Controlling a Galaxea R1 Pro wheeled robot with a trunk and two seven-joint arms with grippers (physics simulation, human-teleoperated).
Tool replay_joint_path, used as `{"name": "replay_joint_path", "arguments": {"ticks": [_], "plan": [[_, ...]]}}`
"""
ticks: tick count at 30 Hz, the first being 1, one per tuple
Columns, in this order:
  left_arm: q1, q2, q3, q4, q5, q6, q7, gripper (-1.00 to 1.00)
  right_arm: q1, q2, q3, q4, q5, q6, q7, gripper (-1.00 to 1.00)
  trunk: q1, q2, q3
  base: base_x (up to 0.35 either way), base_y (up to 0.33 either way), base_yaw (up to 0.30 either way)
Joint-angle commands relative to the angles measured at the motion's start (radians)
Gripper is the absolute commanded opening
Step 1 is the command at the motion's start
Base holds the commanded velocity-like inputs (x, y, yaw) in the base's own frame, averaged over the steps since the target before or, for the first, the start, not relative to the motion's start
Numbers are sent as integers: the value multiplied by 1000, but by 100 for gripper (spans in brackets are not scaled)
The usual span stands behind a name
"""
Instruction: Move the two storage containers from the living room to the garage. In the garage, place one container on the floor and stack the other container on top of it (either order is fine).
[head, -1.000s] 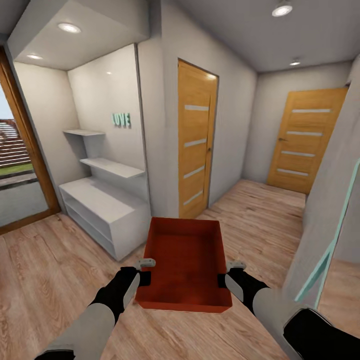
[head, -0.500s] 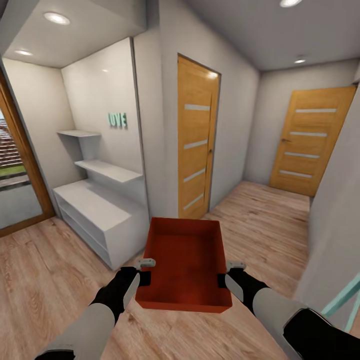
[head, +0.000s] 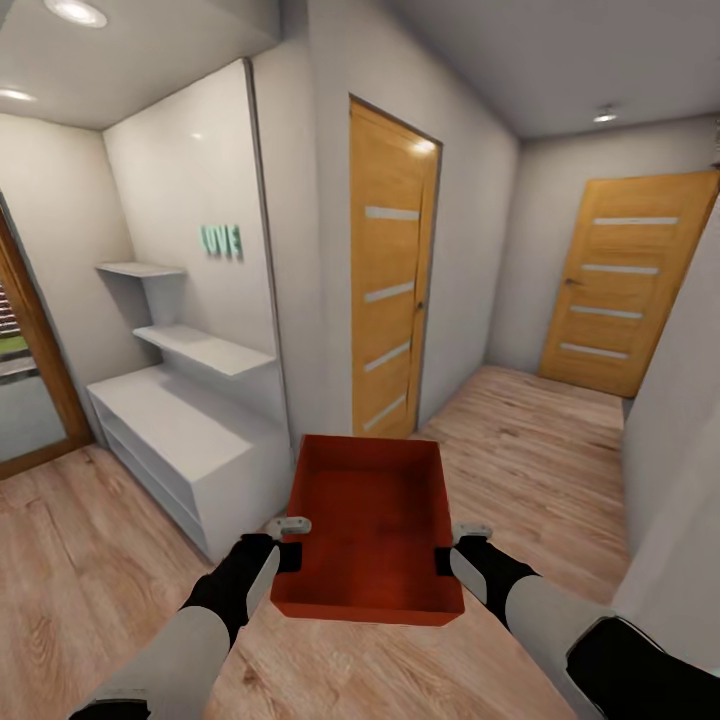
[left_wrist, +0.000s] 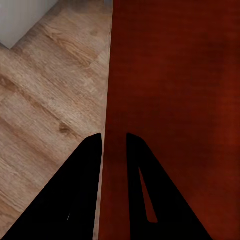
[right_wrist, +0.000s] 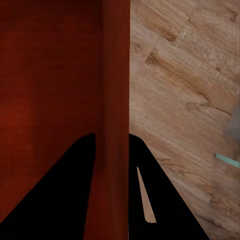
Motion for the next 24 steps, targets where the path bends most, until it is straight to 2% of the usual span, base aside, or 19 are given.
{"name": "replay_joint_path", "arguments": {"ticks": [1, 24], "plan": [[-1, 4, 10, -1, -12, 6, 6, -100, 0, -1, 52, -5, -32, 1, -5, -100, 1, -1, 0, 322, 0, -180], [-1, 4, 9, -1, -12, 6, 6, -100, 0, -1, 52, -5, -32, 1, -5, -100, 1, -1, 0, 322, 0, -239]]}}
